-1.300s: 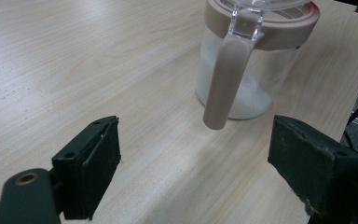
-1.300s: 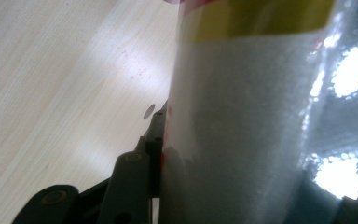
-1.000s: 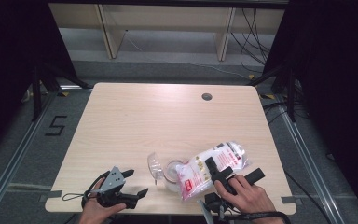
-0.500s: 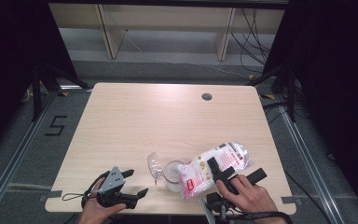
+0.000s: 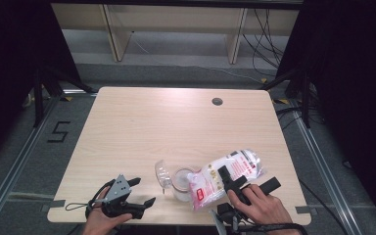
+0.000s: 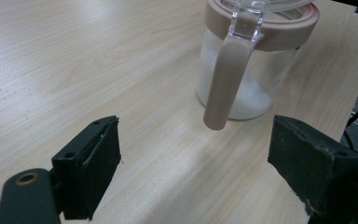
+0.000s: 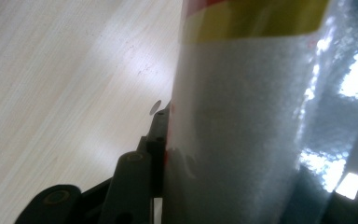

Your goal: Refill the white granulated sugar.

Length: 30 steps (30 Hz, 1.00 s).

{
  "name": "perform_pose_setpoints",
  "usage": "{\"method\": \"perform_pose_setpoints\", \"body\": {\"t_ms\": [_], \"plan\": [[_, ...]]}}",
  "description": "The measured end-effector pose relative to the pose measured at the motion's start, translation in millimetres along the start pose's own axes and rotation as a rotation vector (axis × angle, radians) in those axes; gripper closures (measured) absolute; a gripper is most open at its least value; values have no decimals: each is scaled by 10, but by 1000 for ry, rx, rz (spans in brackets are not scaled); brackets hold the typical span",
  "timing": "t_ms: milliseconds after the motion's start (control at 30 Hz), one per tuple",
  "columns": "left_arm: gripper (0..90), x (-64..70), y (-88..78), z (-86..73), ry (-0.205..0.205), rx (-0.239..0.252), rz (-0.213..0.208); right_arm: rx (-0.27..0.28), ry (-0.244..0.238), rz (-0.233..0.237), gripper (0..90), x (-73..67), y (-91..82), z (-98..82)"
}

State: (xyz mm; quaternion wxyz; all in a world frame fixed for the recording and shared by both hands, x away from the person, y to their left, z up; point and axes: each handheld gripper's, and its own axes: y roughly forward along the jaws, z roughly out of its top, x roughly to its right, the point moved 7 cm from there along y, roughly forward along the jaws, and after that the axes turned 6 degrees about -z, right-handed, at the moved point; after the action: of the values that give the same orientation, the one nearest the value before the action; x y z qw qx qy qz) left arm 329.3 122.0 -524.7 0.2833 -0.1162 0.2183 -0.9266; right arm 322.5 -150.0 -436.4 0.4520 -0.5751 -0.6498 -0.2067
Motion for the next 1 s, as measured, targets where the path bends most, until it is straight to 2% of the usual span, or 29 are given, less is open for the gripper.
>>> {"method": "perform_pose_setpoints", "body": {"t_ms": [100, 133, 300, 333, 367, 467, 500, 533, 567, 633, 733, 767, 867, 900, 1000], "plan": [[162, 2, 5, 1, 0, 4, -5, -2, -16, 7, 663, 1, -4, 7], [162, 4, 6, 3, -2, 6, -4, -2, 7, 6, 663, -8, -8, 20], [162, -1, -1, 1, 0, 1, 1, 8, -20, 6, 665, 17, 0, 42], [162, -2, 0, 0, 0, 0, 1, 8, -19, 6, 665, 20, -1, 40], [162, -1, 1, -1, 1, 0, 1, 9, 2, 5, 665, 11, -4, 40], [162, 15, 9, -5, -25, 5, -2, 5, -1, 4, 666, 10, -10, 40], [162, 15, 8, -5, -24, 5, -2, 6, -6, 9, 666, 14, -10, 43], [162, 6, 6, -1, -7, 4, -3, 9, -3, 7, 666, 13, -8, 51], [162, 7, 11, 3, -8, 11, -5, 13, -3, 14, 667, 13, -11, 58], [162, -1, 6, -1, -1, 4, -3, 23, -31, 16, 667, 17, -9, 76], [162, 2, 9, -3, -1, 3, -4, 31, -38, 18, 669, 28, -7, 106], [162, 18, 12, -8, -27, 5, -3, 31, -36, 14, 669, 33, -8, 111], [162, 14, 8, -6, -24, 5, -2, 34, -24, 11, 670, 34, -10, 127], [162, 6, 11, 3, -5, 11, -5, 34, -24, 11, 671, 37, -12, 130], [162, 1, 7, -3, 0, 2, -4, 38, -40, 11, 673, 53, -10, 146]]}}
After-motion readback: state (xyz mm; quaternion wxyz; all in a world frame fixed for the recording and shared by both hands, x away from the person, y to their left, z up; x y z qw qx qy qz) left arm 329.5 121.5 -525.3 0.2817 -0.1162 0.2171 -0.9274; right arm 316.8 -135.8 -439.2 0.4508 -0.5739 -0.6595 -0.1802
